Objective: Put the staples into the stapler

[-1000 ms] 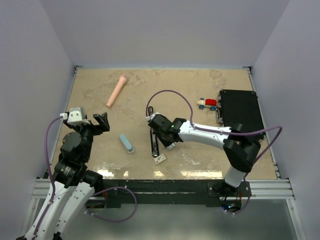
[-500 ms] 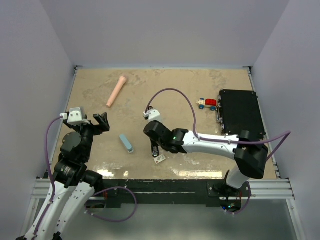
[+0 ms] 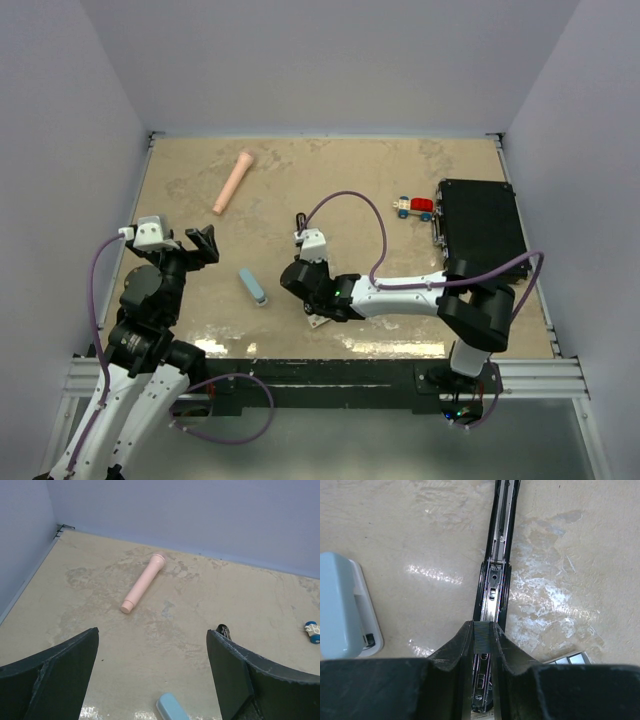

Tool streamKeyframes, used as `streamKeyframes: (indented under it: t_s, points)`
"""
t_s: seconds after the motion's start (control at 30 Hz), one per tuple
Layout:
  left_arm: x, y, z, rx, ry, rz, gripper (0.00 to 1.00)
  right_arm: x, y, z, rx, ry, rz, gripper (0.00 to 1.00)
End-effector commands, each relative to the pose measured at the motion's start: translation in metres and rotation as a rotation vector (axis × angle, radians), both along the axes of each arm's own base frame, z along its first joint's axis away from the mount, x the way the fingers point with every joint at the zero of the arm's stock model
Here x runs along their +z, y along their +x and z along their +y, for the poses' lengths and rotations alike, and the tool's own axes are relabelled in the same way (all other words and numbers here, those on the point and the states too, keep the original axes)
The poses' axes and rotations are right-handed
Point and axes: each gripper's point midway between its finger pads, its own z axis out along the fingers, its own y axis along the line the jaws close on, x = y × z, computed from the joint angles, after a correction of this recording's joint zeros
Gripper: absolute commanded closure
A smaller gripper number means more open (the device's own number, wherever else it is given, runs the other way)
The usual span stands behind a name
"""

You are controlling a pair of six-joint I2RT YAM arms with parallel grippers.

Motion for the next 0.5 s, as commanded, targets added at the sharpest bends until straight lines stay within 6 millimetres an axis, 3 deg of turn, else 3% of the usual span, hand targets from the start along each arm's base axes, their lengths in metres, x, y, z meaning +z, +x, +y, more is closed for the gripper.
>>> streamKeyframes:
  t_s: [0.0, 0.17, 0.47]
  points:
    - [0.009, 0.001, 0.001, 0.001, 0.002, -0.038, 0.07, 0.010, 0.011, 0.001, -0.111, 0.067, -0.073, 0.93]
    - [0.010, 0.000, 0.002, 0.003, 0.001, -0.039, 0.07, -0.001, 0.012, 0.000, -0.134, 0.051, -0.072, 0.94]
    - [0.010, 0.000, 0.002, 0.003, 0.001, -0.039, 0.07, -0.002, 0.013, -0.002, -0.142, 0.044, -0.082, 0.94]
